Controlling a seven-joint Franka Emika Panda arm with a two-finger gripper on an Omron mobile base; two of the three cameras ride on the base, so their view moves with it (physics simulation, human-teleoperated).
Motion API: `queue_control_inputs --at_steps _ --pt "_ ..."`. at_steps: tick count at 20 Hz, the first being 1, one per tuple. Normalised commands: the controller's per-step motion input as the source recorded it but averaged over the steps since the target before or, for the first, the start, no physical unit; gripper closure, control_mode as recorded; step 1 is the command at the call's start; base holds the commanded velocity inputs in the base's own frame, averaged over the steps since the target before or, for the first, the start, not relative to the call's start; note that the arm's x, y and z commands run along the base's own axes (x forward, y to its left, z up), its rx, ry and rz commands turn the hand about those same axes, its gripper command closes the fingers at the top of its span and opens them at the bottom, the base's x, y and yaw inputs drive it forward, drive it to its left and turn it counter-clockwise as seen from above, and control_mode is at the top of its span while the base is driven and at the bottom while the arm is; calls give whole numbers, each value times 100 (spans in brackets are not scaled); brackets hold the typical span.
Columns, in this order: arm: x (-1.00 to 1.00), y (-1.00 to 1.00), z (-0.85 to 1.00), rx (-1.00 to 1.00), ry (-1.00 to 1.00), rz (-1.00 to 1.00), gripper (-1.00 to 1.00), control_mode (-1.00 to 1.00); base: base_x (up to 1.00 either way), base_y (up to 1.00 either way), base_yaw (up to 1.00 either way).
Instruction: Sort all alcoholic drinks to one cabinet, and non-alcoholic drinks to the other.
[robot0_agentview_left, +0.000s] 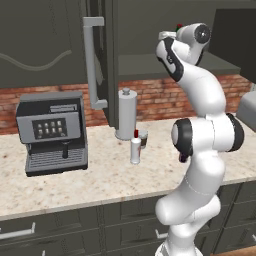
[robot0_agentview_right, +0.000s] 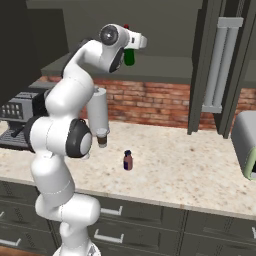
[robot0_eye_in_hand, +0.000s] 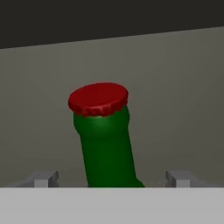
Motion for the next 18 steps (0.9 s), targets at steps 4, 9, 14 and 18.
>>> queue_control_inputs --at_steps 4,9,14,18 --pt "19 0 0 0 -5 0 -100 -100 0 0 0" --pt "16 0 1 0 -4 0 -100 -100 0 0 0" --pt "15 0 7 -1 -2 0 -100 -100 0 0 0" --pt "6 0 11 -2 0 0 -100 -100 0 0 0"
